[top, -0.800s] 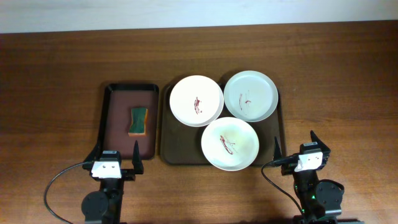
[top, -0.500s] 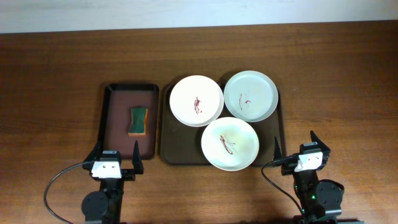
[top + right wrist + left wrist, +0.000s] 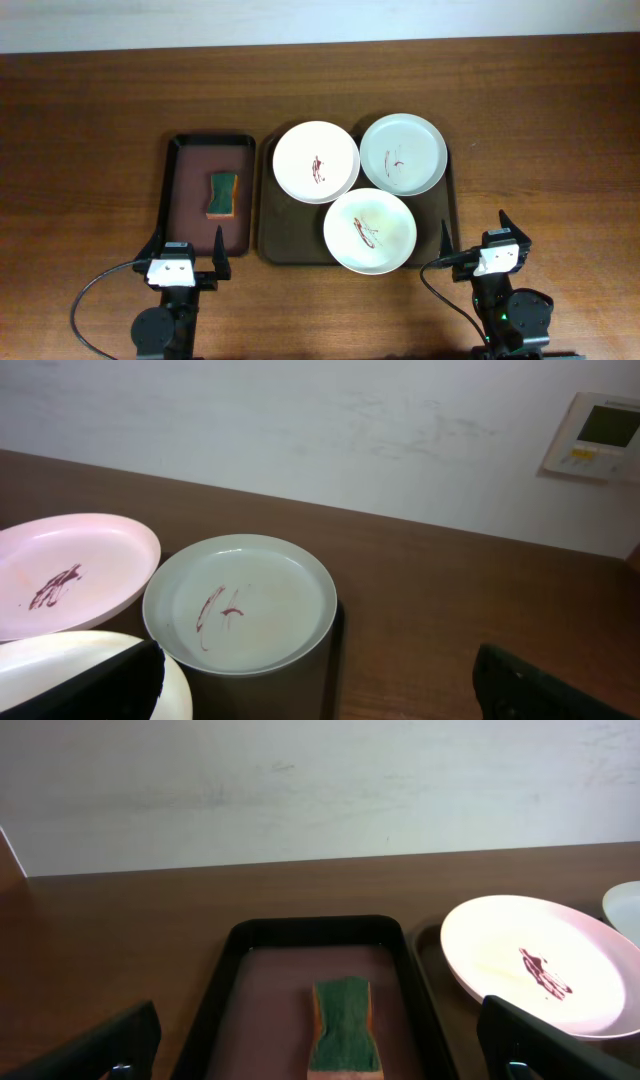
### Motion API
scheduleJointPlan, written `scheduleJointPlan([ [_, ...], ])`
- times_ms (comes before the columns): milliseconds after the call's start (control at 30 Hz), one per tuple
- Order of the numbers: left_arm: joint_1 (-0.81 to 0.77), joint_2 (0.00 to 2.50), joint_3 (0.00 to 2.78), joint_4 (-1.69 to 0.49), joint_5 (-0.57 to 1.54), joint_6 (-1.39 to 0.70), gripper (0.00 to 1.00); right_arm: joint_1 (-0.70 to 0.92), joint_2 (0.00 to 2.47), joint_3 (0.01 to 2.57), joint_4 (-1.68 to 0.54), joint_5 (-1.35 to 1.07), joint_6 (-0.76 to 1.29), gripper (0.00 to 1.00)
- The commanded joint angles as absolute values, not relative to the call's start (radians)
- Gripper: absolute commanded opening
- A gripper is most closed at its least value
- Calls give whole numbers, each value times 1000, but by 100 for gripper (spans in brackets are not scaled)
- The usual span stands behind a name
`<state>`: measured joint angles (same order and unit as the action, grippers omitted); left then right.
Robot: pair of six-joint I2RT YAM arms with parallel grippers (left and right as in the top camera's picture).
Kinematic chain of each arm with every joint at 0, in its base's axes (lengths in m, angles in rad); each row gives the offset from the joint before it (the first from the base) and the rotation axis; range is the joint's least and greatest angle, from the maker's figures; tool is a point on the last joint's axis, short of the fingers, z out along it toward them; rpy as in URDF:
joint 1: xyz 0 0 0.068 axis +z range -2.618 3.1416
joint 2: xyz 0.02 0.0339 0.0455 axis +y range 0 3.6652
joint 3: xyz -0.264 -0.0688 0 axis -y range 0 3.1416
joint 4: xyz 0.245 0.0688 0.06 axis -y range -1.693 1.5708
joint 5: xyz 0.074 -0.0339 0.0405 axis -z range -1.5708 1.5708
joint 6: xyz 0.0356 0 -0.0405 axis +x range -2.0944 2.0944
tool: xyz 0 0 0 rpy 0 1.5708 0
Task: Clean dirty plates on tray and stack at the side
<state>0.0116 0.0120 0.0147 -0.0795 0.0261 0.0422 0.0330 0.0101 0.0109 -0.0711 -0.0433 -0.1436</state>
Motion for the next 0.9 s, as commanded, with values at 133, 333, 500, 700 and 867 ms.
scheduleJointPlan([
  [133, 12, 54, 16, -92, 35, 27, 99, 26, 8, 8, -40, -60, -10, 99],
  [333, 12, 337, 311, -306, 38, 12, 99, 26, 187, 245, -258, -90, 46, 99],
  [500, 11, 720, 651, -582, 65, 12, 100, 26, 635, 661, -587, -90, 44, 99],
  [700, 12, 1017, 881, -809, 93, 12, 99, 26, 1037, 1051, -884, -152, 38, 99],
  [867, 11, 1159, 882, -503, 52, 12, 95, 26, 1107, 1051, -879, -151, 39, 99],
])
